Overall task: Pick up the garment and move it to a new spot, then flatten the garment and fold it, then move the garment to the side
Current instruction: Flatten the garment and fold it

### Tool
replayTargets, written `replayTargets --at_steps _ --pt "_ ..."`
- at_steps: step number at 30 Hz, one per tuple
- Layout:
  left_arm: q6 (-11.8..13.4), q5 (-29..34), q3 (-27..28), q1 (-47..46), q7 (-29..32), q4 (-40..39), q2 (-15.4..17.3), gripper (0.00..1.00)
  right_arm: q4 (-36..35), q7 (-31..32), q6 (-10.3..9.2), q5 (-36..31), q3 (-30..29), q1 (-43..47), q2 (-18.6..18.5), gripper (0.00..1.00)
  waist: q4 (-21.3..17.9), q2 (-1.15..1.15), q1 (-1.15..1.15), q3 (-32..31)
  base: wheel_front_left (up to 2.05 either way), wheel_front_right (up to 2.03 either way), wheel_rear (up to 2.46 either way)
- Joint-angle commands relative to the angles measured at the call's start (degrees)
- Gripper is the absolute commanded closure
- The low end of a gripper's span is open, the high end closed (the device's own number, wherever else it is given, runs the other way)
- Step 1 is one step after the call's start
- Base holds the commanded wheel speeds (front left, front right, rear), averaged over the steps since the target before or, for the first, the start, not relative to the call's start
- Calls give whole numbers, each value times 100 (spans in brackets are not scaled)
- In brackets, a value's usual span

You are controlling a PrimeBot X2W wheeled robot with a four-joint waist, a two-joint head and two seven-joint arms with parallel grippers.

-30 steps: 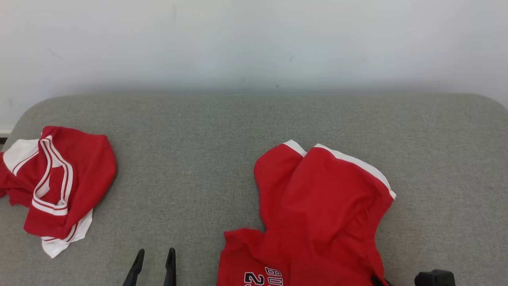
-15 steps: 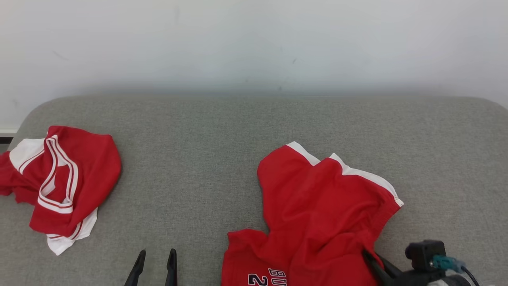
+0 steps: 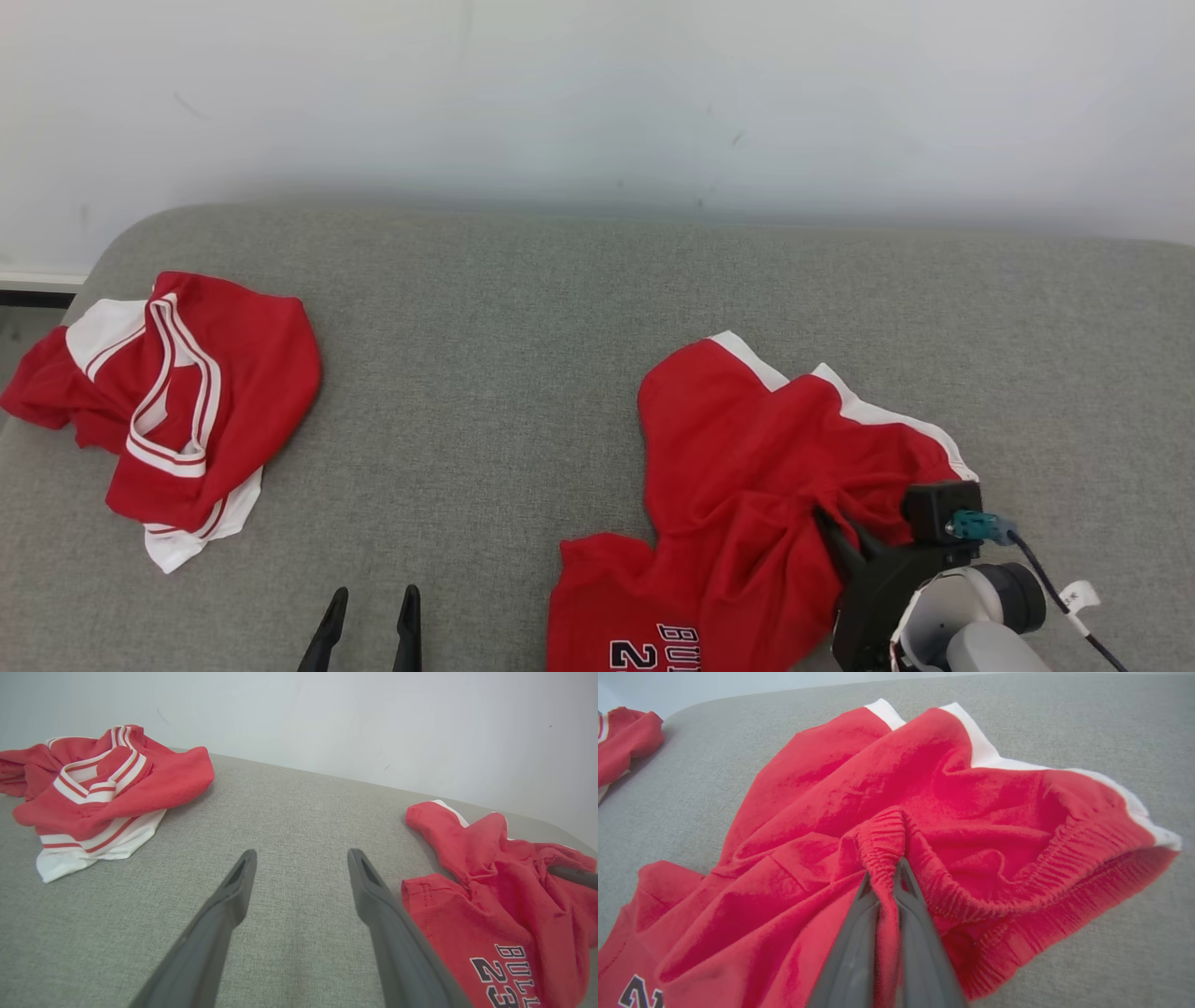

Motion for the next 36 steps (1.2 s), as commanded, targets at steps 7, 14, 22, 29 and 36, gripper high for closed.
replayTargets --at_steps 7,14,22,29,36 --pt "17 -42 1 62 -13 -20 -4 0 392 -880 -13 247 277 -186 -61 0 -56 0 0 -63 0 0 0" --pt "13 18 32 157 -13 -38 -4 0 -47 -1184 -13 591 386 220 -285 0 -240 0 0 -124 0 0 0" --pt "1 84 45 146 -13 -81 -4 0 -850 -1573 -13 767 90 721 -325 0 -396 0 0 -128 0 0 0" --pt "-9 240 -188 197 -13 -143 -3 0 -1313 -2030 -13 456 -412 1083 -152 0 -459 0 0 -125 0 0 0" --pt "-8 147 -879 281 -13 -65 210 0 -1441 -2195 -13 195 -686 1505 150 0 -433 0 0 -113 0 0 0"
